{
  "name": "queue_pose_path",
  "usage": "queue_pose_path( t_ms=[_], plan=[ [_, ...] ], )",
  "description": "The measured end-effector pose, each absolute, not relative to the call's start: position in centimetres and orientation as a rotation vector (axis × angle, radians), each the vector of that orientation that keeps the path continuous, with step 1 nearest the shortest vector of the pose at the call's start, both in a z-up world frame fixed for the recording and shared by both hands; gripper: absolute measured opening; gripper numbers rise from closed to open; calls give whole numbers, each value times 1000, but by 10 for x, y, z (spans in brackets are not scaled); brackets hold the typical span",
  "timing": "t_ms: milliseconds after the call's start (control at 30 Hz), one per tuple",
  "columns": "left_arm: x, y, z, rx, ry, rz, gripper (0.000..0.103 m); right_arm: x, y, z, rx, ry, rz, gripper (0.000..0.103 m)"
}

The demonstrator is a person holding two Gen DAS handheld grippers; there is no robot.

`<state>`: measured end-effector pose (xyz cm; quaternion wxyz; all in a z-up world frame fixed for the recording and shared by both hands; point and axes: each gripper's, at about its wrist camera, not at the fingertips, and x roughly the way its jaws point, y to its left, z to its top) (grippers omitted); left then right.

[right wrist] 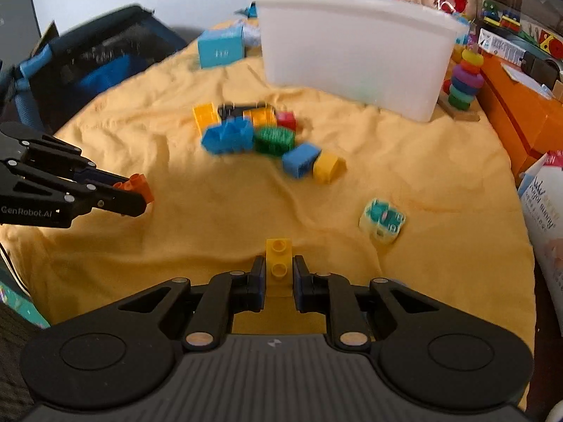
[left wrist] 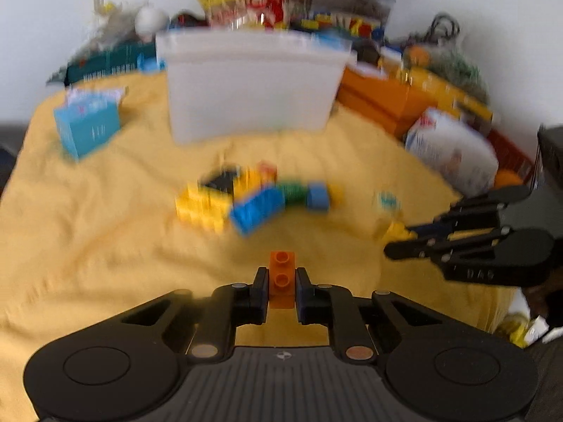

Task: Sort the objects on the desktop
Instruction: 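Carry the orange and yellow bricks over the white bin and open both tools, then return both tools from the bin to the brick pile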

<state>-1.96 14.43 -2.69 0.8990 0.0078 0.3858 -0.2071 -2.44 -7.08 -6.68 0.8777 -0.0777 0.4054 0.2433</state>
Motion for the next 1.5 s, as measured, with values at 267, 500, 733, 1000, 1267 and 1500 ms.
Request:
queue_pose_path(
  t_ms=[267,500,733,1000,1267,1500],
  plan=[
    [50,143,55,49,573,-422,17,23,-72,-15,-150,675,503,17],
    [127,127,106,73,446,-391,17,90,-58,39,-164,493,452,17],
    [196,110,91,84,514,-314,18,154,-57,59,-81,470,379,18],
    [189,106,67,144,573,-269,60,181,-54,39,-102,551,320,39],
    [138,116,59,77,597,-288,61,134,-69,40,-94,511,320,63],
    [77,123,15,-17,735,-319,61,83,-73,22,-141,515,352,71]
  ],
)
